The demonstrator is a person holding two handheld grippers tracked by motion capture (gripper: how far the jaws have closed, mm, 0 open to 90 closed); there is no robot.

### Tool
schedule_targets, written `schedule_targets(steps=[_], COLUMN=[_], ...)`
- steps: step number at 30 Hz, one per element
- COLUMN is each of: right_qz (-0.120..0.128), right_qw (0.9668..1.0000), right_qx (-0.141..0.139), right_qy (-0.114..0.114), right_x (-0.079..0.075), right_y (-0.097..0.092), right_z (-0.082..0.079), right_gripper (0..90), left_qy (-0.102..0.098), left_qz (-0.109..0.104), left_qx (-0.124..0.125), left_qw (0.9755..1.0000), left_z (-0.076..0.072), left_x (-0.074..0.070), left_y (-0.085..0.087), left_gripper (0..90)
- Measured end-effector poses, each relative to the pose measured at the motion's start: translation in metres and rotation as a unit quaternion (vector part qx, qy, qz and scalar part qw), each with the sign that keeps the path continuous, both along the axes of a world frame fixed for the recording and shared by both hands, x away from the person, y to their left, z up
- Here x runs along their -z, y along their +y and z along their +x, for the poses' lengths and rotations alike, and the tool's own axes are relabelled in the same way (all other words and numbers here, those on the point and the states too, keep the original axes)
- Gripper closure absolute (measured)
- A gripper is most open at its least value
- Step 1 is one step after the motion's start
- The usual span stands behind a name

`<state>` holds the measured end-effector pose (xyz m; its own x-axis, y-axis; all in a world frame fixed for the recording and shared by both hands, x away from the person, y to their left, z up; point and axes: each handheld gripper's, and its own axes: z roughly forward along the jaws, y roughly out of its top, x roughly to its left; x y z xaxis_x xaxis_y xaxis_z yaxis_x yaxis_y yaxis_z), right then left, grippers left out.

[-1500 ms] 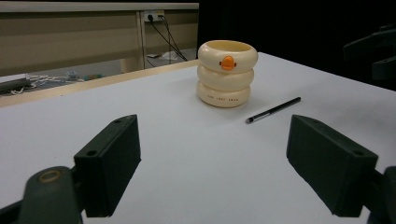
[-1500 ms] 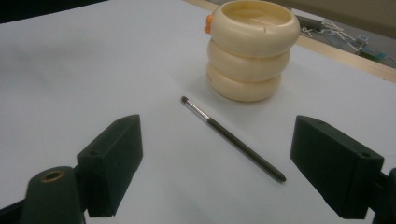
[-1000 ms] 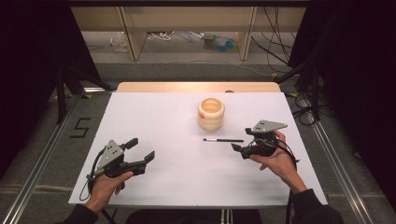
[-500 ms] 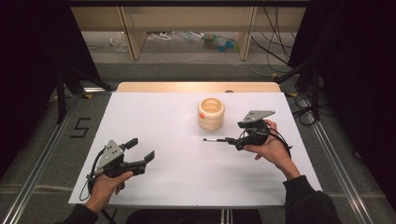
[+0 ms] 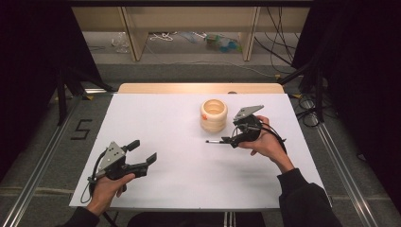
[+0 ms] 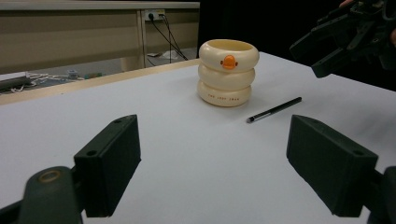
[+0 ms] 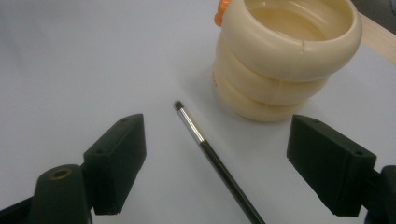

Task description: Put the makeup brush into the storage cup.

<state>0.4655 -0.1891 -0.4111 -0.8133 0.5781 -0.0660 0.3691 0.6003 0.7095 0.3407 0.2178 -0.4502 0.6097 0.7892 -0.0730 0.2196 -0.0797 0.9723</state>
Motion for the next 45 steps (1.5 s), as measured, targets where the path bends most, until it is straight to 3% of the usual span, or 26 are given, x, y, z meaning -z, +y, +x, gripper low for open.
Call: schedule_targets(steps=[2, 4, 7, 10, 14, 15, 23, 26, 35, 36, 45], right_qz=[0.003, -0.014, -0.018, -0.035, -0.043, -0.050, -0.065, -0.078, -0.097, -0.104, -0.120], right_qw=[1.0000, 0.9998, 0.9997, 0.9987, 0.9983, 0.9975, 0.9961, 0.9942, 0.9918, 0.9902, 0.9872], right_qx=[0.003, -0.004, 0.001, -0.013, -0.011, -0.013, -0.019, -0.022, -0.034, -0.032, -0.039], right_qy=[-0.004, 0.011, 0.017, 0.035, 0.036, 0.047, 0.057, 0.071, 0.075, 0.087, 0.097], right_x=[0.002, 0.004, 0.006, 0.009, 0.013, 0.014, 0.020, 0.025, 0.027, 0.029, 0.034], right_y=[0.002, 0.006, 0.010, 0.015, 0.017, 0.017, 0.020, 0.022, 0.028, 0.029, 0.033], right_z=[0.001, 0.006, 0.009, 0.014, 0.017, 0.019, 0.026, 0.028, 0.033, 0.033, 0.037], right_gripper=[21.2, 21.6, 22.7, 24.8, 25.1, 25.5, 27.5, 30.1, 33.4, 34.6, 40.3], left_qy=[0.000, 0.000, 0.000, -0.001, 0.000, 0.000, 0.000, -0.001, 0.000, 0.001, -0.002], left_qz=[-0.001, -0.001, -0.002, -0.002, -0.004, -0.004, -0.002, -0.002, -0.004, -0.004, -0.006], left_qx=[0.000, -0.001, -0.002, -0.002, -0.002, -0.002, -0.002, -0.001, -0.002, -0.002, 0.001], left_qw=[1.0000, 1.0000, 1.0000, 1.0000, 1.0000, 1.0000, 1.0000, 1.0000, 1.0000, 1.0000, 1.0000], left_z=[0.000, 0.000, 0.000, 0.000, 0.000, 0.000, 0.000, 0.001, 0.000, 0.000, 0.000], left_x=[0.000, 0.000, 0.000, 0.000, 0.000, 0.000, 0.000, 0.000, 0.000, 0.000, 0.000], left_y=[0.000, 0.001, 0.001, 0.001, 0.001, 0.001, 0.001, 0.001, 0.001, 0.001, 0.001], left_gripper=[17.5, 17.5, 17.5, 17.5, 17.5, 17.5, 17.5, 17.5, 17.5, 17.5, 17.5])
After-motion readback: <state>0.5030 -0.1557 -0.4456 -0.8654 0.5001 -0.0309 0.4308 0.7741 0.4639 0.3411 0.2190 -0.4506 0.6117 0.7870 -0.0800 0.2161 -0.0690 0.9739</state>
